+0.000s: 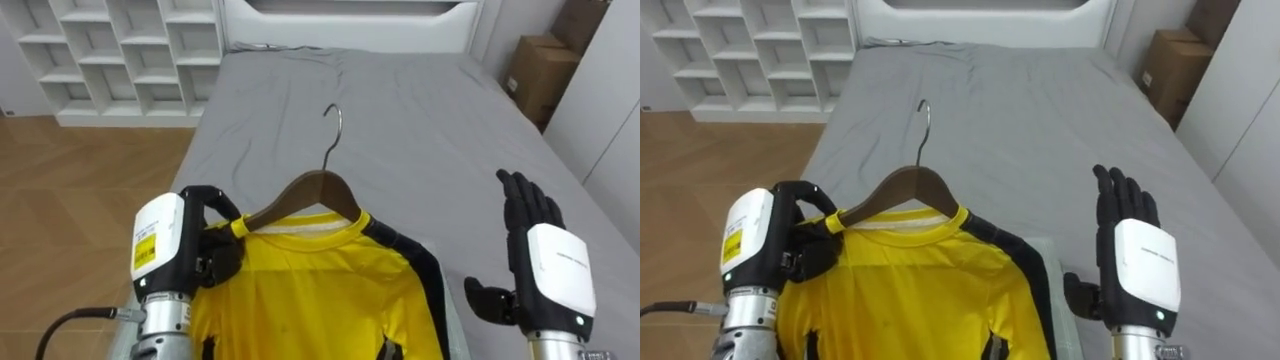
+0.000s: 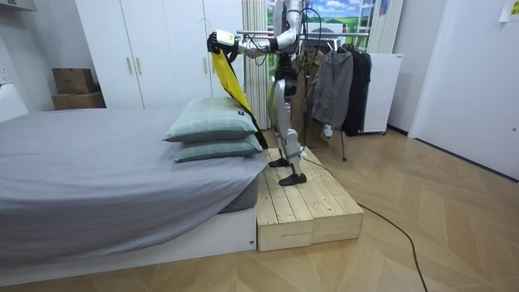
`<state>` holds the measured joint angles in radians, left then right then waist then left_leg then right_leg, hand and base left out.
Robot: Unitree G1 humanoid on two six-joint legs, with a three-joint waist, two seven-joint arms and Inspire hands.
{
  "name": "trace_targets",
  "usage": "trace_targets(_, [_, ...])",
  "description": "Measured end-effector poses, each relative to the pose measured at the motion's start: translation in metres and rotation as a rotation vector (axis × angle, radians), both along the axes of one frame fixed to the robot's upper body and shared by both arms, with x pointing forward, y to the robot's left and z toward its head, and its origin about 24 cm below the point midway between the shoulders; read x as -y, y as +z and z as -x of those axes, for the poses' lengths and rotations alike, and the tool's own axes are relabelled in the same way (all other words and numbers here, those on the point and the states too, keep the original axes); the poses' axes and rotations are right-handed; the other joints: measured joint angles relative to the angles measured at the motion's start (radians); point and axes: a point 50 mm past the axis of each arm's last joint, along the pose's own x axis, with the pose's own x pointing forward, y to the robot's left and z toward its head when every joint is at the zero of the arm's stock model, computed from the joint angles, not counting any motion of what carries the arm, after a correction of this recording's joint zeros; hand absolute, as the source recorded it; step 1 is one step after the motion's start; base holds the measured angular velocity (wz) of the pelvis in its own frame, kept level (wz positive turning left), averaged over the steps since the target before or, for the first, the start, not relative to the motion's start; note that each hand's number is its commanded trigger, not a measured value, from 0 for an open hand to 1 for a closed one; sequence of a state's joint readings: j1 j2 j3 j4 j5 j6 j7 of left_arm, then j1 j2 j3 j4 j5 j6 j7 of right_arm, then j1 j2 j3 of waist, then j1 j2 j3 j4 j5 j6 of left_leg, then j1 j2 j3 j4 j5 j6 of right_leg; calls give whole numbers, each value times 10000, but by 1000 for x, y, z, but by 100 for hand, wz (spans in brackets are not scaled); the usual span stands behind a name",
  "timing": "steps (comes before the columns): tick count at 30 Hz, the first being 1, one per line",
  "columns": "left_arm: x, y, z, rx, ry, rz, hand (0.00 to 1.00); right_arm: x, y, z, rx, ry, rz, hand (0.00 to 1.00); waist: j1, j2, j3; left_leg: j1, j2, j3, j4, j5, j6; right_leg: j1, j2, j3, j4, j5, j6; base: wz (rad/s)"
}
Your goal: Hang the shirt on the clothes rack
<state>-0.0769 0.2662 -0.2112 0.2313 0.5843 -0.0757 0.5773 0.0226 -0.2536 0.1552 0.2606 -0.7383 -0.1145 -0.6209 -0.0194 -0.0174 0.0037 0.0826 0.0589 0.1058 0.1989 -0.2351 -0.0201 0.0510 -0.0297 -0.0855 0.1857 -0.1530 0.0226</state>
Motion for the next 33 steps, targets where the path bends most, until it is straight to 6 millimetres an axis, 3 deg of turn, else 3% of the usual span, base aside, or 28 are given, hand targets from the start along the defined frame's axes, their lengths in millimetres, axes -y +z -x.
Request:
trace_targets(14, [13,16,0,743,-778,-668,100,0,-4,-1,-839,379,-595,0,14,-200,23,1,3,7,5,1,0,13,8,25,-5,1,0,0])
trace_targets(33, [21,16,1,808,-1170,-653,100,-20,9,-15,-1224,1871,-609,0,193,-117,19,-37,-1,-55,26,1,-1,11,8,-26,-2,0,0,0])
